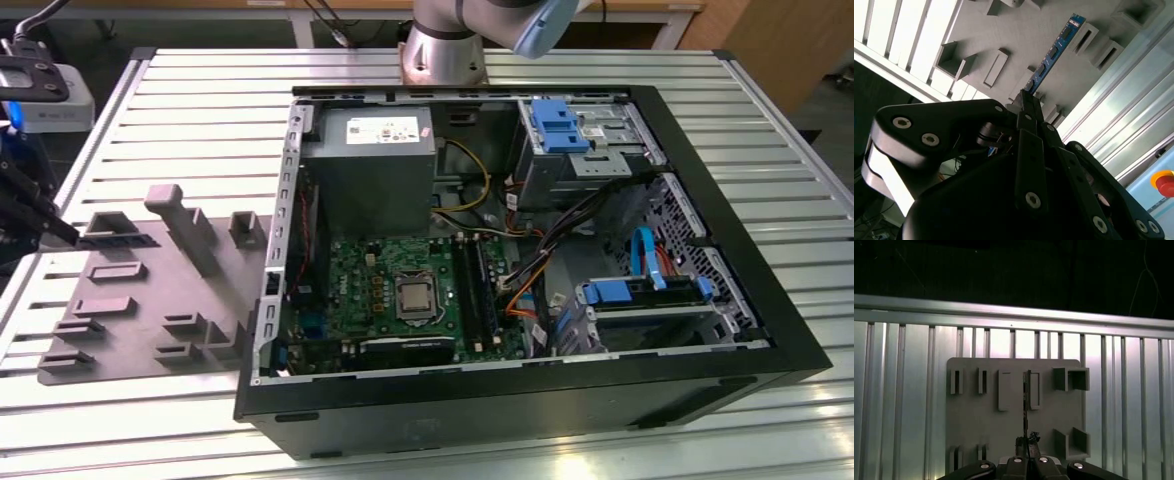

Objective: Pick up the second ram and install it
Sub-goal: 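Pick up the second ram and move it above second insertion slot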

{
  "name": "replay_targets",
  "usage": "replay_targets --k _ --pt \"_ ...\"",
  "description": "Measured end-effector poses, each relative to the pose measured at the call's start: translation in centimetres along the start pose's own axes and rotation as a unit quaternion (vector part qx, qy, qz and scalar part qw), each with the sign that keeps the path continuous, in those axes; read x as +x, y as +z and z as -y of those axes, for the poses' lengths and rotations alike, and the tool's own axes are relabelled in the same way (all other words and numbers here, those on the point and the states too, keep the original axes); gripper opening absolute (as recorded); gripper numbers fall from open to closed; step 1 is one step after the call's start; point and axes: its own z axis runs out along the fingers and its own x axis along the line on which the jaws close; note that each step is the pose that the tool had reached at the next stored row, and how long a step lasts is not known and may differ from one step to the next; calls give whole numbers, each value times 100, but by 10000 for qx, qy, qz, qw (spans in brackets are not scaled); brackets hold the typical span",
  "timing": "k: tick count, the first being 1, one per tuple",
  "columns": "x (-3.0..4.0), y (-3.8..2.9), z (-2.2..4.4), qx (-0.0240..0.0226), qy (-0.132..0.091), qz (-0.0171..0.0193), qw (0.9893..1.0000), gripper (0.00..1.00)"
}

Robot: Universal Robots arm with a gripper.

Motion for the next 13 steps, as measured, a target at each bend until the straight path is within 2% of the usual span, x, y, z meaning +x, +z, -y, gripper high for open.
replay_targets --k 13 --pt "-10 -47 -2 0 -1 30 10000 11"
